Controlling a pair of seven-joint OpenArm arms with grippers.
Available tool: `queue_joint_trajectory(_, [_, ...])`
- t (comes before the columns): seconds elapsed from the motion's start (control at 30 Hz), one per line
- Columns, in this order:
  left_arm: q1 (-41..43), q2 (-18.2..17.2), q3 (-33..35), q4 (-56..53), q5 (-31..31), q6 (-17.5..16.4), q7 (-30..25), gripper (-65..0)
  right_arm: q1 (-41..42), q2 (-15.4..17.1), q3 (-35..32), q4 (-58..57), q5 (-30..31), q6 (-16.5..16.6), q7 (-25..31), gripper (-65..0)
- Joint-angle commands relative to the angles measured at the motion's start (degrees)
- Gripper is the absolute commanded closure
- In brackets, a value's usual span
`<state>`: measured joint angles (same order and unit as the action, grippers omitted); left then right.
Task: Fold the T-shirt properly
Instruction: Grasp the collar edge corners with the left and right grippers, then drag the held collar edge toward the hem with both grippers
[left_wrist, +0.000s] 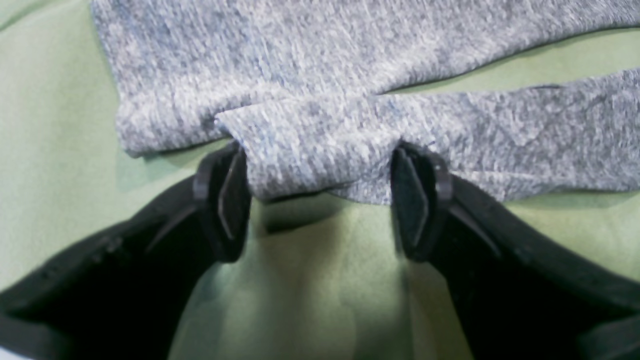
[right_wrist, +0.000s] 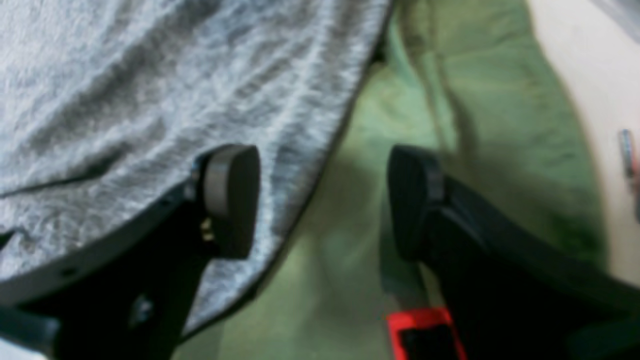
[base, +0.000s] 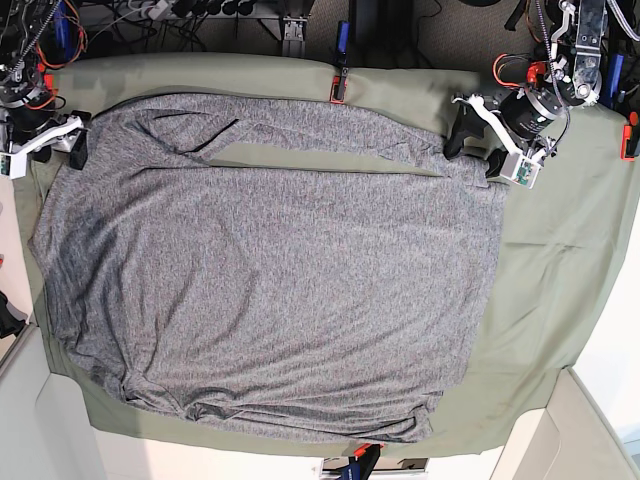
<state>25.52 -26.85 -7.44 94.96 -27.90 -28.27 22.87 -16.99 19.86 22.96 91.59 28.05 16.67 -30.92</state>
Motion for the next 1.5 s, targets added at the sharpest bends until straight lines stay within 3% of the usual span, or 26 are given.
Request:
queue_joint_trajectory(0.0, [0.07, -0.76, -0.07, 0.31, 0.37, 0.2, 0.5, -45.3, 0.33, 0.92, -0.46, 0.74, 0.42, 0.31, 1.2, -39.9])
queue_joint_trajectory(0.17, [0.07, -0.76, -0.07, 0.31, 1.9, 0.22, 0.5, -43.2, 0.46, 0.92, -5.09, 0.74, -2.99, 0.04, 1.38, -39.9])
queue_joint_trajectory(0.3, [0.07, -0.76, -0.07, 0.31, 1.92, 0.2, 0.5, -26.5, 0.46, 0.92, -6.54, 0.74, -3.89, -2.93, 1.53, -39.9])
queue_joint_trajectory(0.37, [0.09, -0.76, -0.07, 0.31, 1.92, 0.2, 0.52, -23.1, 0.46, 0.92, -6.45, 0.74, -5.07, -5.29, 1.53, -39.9])
queue_joint_trajectory(0.47, [0.09, -0.76, -0.07, 0.31, 1.92, 0.22, 0.52, -21.4, 0.44, 0.92, -6.45, 0.74, -6.03, -5.38, 1.51, -39.9])
queue_joint_trajectory(0.63, [0.07, -0.76, -0.07, 0.31, 2.1, 0.2, 0.5, -6.2, 0.46, 0.92, -6.45, 0.74, -6.47, -5.35, 1.66, -39.4])
queue_joint_trajectory(0.7, [0.07, -0.76, -0.07, 0.31, 2.73, 0.17, 0.5, -0.6, 0.46, 0.92, -6.45, 0.74, -7.69, -5.38, 2.91, -30.1])
queue_joint_trajectory(0.83, [0.09, -0.76, -0.09, 0.33, 3.78, -2.03, 0.48, 0.0, 0.46, 0.94, -6.45, 0.74, -9.22, -5.35, 4.33, 0.0])
queue_joint_trajectory(1.13, [0.66, -0.76, -2.19, 0.74, 0.63, -11.73, 2.16, 0.0, 0.44, 0.92, -5.14, 2.08, -9.2, -5.35, 3.04, 0.0])
queue_joint_trajectory(1.37, [4.79, -0.76, -11.91, 5.86, -7.17, -11.73, 3.61, 0.0, 0.46, 0.96, -2.12, 4.52, -7.89, -5.27, 1.38, 0.0])
queue_joint_trajectory(1.47, [6.51, -0.76, -15.32, 8.28, -8.44, -11.73, 4.26, 0.0, 0.46, 0.94, -2.12, 4.52, -7.87, -3.58, 1.38, 0.0])
